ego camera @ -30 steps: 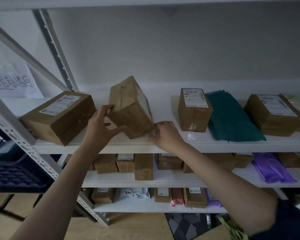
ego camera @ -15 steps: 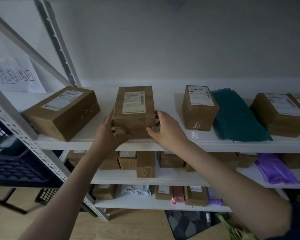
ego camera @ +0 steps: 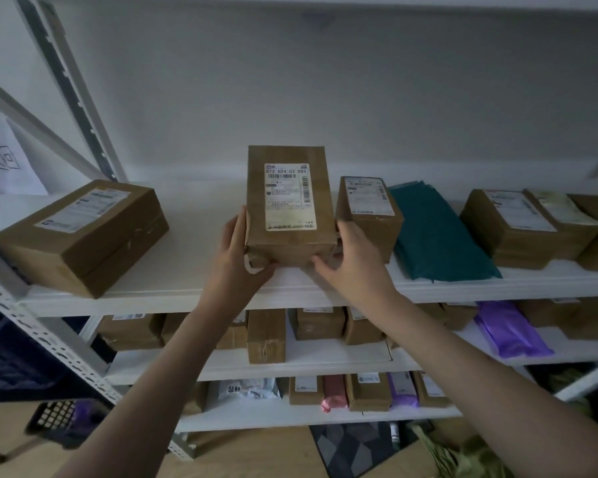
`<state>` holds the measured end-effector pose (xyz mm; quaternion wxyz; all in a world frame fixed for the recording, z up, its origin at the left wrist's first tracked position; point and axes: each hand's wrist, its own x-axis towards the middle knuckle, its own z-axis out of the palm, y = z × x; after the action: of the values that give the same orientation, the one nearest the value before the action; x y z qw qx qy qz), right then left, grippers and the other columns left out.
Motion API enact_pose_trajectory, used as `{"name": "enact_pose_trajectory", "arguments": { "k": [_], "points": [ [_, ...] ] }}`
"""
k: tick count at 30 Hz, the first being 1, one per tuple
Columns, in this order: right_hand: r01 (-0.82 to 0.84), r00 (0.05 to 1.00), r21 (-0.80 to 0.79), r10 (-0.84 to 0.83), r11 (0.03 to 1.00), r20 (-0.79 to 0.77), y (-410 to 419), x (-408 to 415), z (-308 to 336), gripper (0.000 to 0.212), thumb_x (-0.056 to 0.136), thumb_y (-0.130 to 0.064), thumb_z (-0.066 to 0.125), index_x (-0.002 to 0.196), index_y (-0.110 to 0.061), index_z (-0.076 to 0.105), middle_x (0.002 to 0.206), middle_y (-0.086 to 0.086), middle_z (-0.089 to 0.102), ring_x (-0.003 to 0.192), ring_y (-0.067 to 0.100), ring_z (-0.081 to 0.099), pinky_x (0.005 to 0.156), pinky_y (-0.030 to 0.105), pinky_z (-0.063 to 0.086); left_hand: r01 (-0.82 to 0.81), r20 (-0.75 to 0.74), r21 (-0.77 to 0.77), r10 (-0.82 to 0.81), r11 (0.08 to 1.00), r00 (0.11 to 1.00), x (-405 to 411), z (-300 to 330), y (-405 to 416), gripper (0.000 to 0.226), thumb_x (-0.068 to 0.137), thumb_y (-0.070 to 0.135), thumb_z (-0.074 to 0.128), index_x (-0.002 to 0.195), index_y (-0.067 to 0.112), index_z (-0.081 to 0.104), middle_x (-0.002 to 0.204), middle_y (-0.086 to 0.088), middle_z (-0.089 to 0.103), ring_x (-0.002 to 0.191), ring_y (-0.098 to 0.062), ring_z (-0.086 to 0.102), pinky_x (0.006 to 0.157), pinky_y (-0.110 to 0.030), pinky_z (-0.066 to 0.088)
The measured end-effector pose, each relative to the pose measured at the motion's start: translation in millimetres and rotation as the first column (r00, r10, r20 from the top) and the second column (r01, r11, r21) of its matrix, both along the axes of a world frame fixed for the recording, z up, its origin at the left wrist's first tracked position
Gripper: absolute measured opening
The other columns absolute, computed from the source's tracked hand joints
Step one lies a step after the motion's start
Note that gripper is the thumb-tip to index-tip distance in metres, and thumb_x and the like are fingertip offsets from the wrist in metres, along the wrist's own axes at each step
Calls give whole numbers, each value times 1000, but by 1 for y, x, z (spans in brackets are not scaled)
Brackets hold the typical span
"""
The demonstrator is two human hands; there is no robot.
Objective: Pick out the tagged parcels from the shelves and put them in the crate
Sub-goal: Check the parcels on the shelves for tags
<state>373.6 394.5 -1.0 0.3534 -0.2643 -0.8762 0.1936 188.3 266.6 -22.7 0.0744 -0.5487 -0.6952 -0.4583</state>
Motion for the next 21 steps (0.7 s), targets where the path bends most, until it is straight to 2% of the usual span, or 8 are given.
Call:
{"name": "enact_pose_trajectory", "arguments": {
  "k": [4, 8, 10, 14, 18, 21],
  "points": [
    [10, 1000, -5, -10, 1000, -1, -1, 0, -1, 56, 88, -31, 76, 135, -16, 50, 124, -2, 57, 107, 8, 55, 89, 19, 45, -2, 13, -13, 2, 1000, 1000, -2, -2, 2, 107, 76, 31, 81, 159, 17, 16, 152, -4, 33, 131, -16, 46, 104, -34, 49],
    [-2, 1000, -43, 3, 999, 23, 1, -7, -1, 54, 87, -33, 77, 133, -17, 53, 122, -3, 58, 106, 11, 60, 92, 27, 53, 13, 106, -58, -7, 998, 994, -7, -3, 1, 110, 74, 20, 86, 159, 25, 15, 149, 0, 33, 129, -8, 42, 105, -37, 49],
    [-11, 998, -63, 15, 998, 57, 2, -14, -2, 52, 85, -37, 77, 129, -20, 54, 119, -6, 59, 102, 10, 62, 90, 31, 56, 8, 177, -114, 12, 993, 984, -13, -4, -3, 112, 74, 20, 86, 159, 28, 15, 149, 3, 33, 129, -12, 44, 106, -39, 49],
    [-62, 993, -113, 72, 992, 95, -2, -39, -3, 51, 84, -40, 77, 127, -22, 56, 117, -7, 60, 97, 7, 61, 87, 31, 58, -7, 266, -158, 49, 987, 963, -33, -11, -20, 107, 73, 26, 88, 155, 37, 21, 144, 8, 39, 125, -13, 51, 99, -45, 55],
    [-117, 988, -134, 129, 984, 84, -15, -76, -5, 52, 85, -42, 75, 129, -22, 55, 119, -7, 58, 101, 9, 60, 88, 29, 56, -94, 246, -152, 130, 984, 960, -56, -9, -42, 98, 72, 26, 88, 152, 32, 30, 139, 5, 52, 123, -12, 54, 99, -44, 55],
    [-147, 982, -160, 164, 976, 96, -27, -103, -3, 54, 87, -42, 73, 132, -22, 52, 122, -5, 57, 104, 11, 60, 89, 30, 55, -159, 197, -160, 189, 974, 962, -74, -4, -60, 97, 72, 22, 88, 151, 27, 33, 143, 5, 51, 128, -13, 51, 104, -44, 50]
  ]
}}
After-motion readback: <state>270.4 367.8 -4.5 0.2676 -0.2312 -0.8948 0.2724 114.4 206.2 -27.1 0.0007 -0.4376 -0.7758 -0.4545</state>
